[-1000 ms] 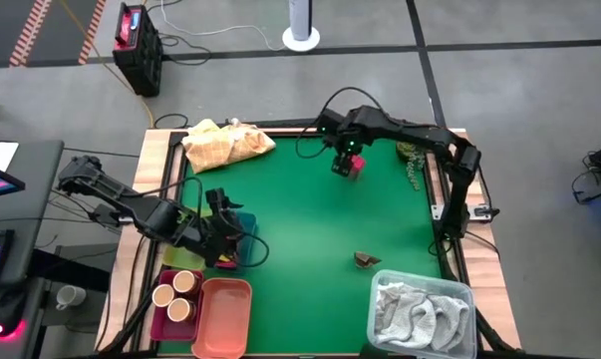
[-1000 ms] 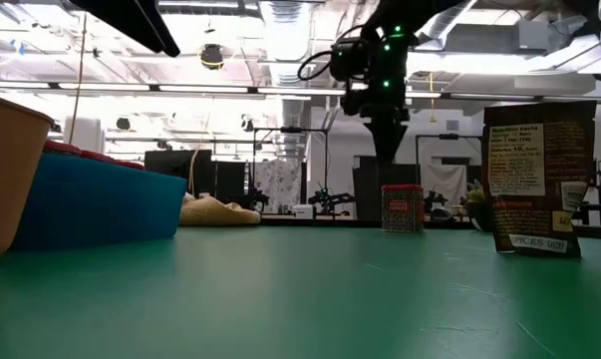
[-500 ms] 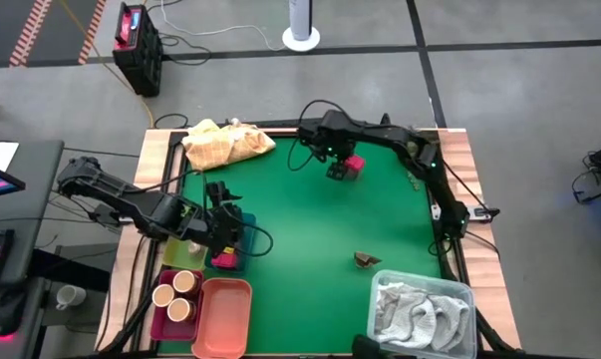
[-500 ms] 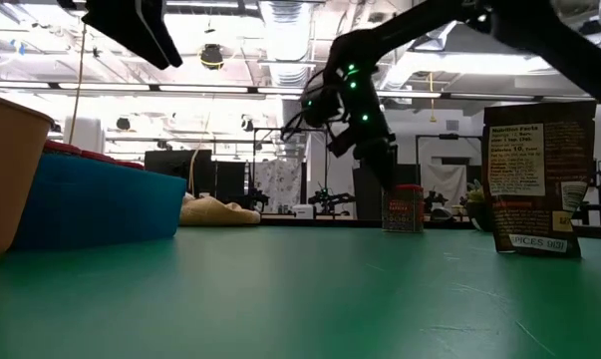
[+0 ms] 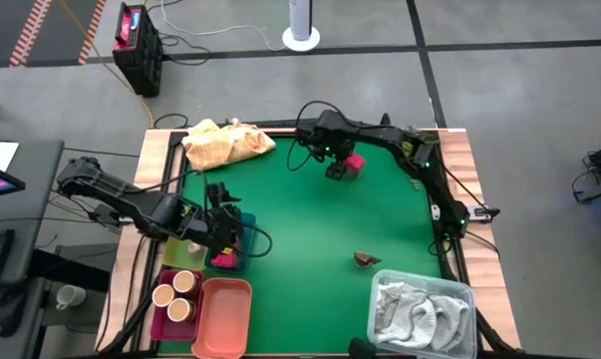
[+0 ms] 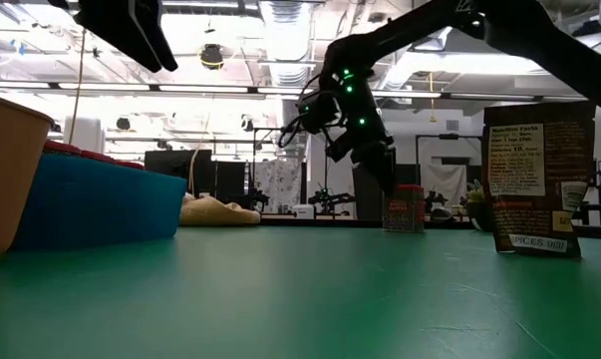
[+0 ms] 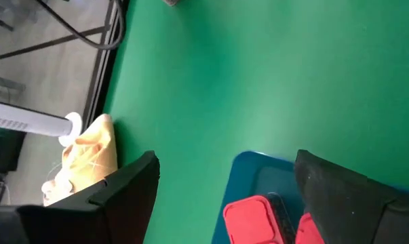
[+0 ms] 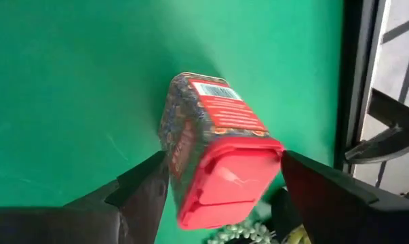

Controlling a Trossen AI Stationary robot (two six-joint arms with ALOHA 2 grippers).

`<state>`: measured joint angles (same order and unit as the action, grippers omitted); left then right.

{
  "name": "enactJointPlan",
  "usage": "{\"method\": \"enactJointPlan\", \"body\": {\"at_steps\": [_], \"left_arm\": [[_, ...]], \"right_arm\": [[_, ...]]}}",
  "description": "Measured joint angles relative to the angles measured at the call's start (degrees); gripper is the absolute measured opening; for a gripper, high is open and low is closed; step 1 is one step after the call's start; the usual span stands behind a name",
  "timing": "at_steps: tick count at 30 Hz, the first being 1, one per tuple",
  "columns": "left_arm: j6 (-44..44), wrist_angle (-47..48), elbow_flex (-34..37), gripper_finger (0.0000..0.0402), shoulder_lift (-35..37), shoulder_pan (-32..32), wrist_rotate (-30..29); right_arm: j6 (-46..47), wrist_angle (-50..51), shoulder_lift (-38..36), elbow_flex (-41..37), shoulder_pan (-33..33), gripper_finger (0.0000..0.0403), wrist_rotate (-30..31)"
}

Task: Sort spices by type
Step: Put the red seasoning can into the blue bin

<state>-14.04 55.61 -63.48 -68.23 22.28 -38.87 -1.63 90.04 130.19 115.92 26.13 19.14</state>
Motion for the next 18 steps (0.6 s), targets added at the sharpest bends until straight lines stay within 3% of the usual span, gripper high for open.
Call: {"method": "enactJointPlan", "body": {"at_steps": [4,14,18], "left_arm": [[-0.7,0.8,0.0,0.0327,0.0,0.0,0.1],[-1.2,1.7,0.0,0.0327,0.0,0.0,0.1],[-1.6,2.1,0.0,0.0327,0.0,0.0,0.1]], "right_arm": [[-1.9,0.6,-0.3,0.1,-1.2,0.0309,-9.2],[-2.5,-0.4,-2.6,-0.1,-8.3,0.0308,-10.4],[-1.6,-0.1,-5.4,-0.1,-12.1,0.0308,-8.1]]}}
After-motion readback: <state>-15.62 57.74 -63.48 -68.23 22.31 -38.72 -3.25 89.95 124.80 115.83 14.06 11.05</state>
